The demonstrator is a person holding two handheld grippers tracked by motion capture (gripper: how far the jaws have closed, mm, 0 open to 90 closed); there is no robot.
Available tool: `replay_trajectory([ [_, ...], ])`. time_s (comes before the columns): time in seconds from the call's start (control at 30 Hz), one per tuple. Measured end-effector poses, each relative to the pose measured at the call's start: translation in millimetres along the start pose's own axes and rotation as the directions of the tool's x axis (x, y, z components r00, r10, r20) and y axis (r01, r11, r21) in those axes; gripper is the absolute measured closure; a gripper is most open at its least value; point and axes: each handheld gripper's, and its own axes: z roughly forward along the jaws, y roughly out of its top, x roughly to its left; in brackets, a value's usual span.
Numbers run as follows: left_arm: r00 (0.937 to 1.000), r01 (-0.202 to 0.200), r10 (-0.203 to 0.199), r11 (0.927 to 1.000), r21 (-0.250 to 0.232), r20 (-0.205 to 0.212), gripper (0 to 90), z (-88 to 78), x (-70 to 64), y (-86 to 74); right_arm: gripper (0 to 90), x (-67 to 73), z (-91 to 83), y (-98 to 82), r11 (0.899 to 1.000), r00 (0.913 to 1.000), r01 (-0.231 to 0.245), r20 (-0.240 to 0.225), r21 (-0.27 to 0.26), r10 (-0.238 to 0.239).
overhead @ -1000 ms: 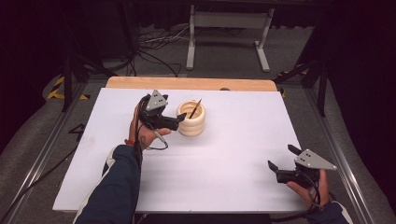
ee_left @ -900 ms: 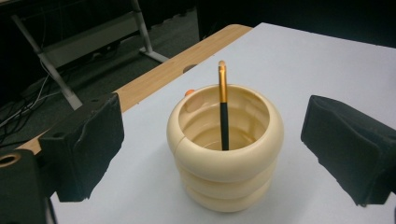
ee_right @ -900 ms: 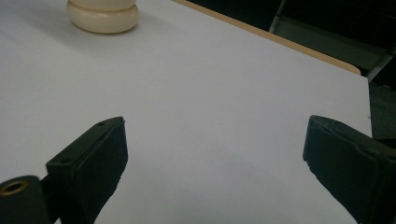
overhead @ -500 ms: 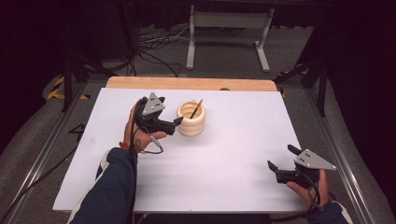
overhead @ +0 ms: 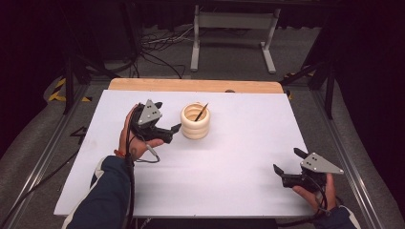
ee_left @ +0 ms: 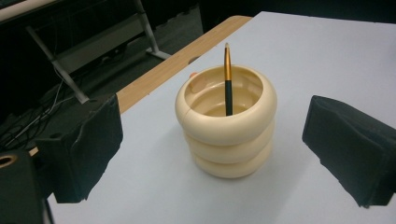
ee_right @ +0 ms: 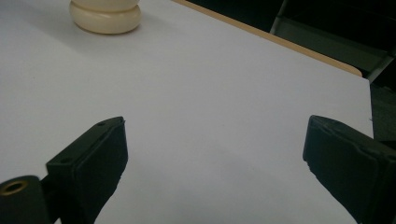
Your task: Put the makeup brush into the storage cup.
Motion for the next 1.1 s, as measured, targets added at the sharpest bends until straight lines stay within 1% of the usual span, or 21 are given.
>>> replay_trajectory([
  [0.13,1.0000,0.002,-0.002,1.0000,-0.001,-0.001,6.1,-7.1,-1.3,-4.9,6.9,0.6,0.1,0.1,1.000,1.0000,-0.001,-0.001,0.001,0.001],
  [0.2,0.9999,-0.011,0.011,0.9999,0.001,-0.012,6.0,-12.9,0.0,-8.2,6.8,0.7,0.1,0.1,1.000,1.0000,-0.001,-0.001,0.001,0.001],
  [0.3,0.9999,-0.011,0.011,0.9999,0.000,-0.011,5.9,-16.5,0.9,-11.0,6.8,0.8,0.2,0.2,1.000,1.0000,0.000,0.000,0.002,0.000],
  [0.37,0.9995,-0.021,0.021,0.9998,0.002,-0.022,5.9,-20.7,0.9,-14.6,6.8,0.8,0.1,0.2,1.000,1.0000,0.000,0.000,0.001,0.000],
  [0.43,0.9997,-0.015,0.015,0.9999,0.008,-0.021,5.9,-23.5,0.7,-18.0,6.7,1.0,0.3,0.2,1.000,1.0000,0.001,0.000,0.003,-0.001],
  [0.47,0.9994,-0.022,0.022,0.9997,0.011,-0.025,5.7,-25.2,0.8,-19.9,6.8,1.1,0.2,0.2,1.000,1.0000,0.002,0.000,0.003,-0.002],
  [0.5,0.9992,-0.028,0.028,0.9995,0.016,-0.029,5.5,-26.5,0.9,-21.4,6.7,1.2,0.2,0.2,1.000,1.0000,0.003,-0.001,0.003,-0.003],
  [0.6,0.9993,-0.025,0.025,0.9996,0.013,-0.028,5.5,-29.6,1.6,-25.4,6.8,1.1,0.2,0.1,1.000,1.0000,0.001,-0.001,0.002,-0.001],
  [0.67,0.9988,-0.028,0.029,0.9994,0.020,-0.040,6.1,-31.8,0.7,-28.4,6.8,1.2,0.2,0.2,1.000,1.0000,0.003,0.000,0.004,-0.003],
  [0.73,0.9982,-0.040,0.041,0.9989,0.025,-0.043,6.1,-33.9,0.2,-30.8,6.8,1.4,0.2,0.2,1.000,1.0000,0.005,-0.001,0.004,-0.005],
  [0.93,0.9972,-0.049,0.051,0.9985,0.026,-0.055,6.0,-41.3,-1.6,-37.0,6.8,1.8,0.5,0.4,1.000,1.0000,0.008,-0.003,0.005,-0.008],
  [1.0,0.9977,-0.042,0.043,0.9988,0.025,-0.052,6.0,-42.9,-2.8,-39.3,6.7,1.7,0.6,0.1,1.000,0.9999,0.010,-0.003,0.005,-0.010],
  [1.07,0.9968,-0.051,0.053,0.9983,0.029,-0.060,6.0,-44.4,-3.3,-41.4,6.8,1.7,0.3,0.1,1.000,1.0000,0.009,-0.003,0.006,-0.009],
  [1.1,0.9973,-0.049,0.051,0.9983,0.031,-0.054,6.0,-45.0,-3.9,-42.6,6.8,1.5,0.3,0.0,1.000,1.0000,0.008,-0.003,0.005,-0.008],
])
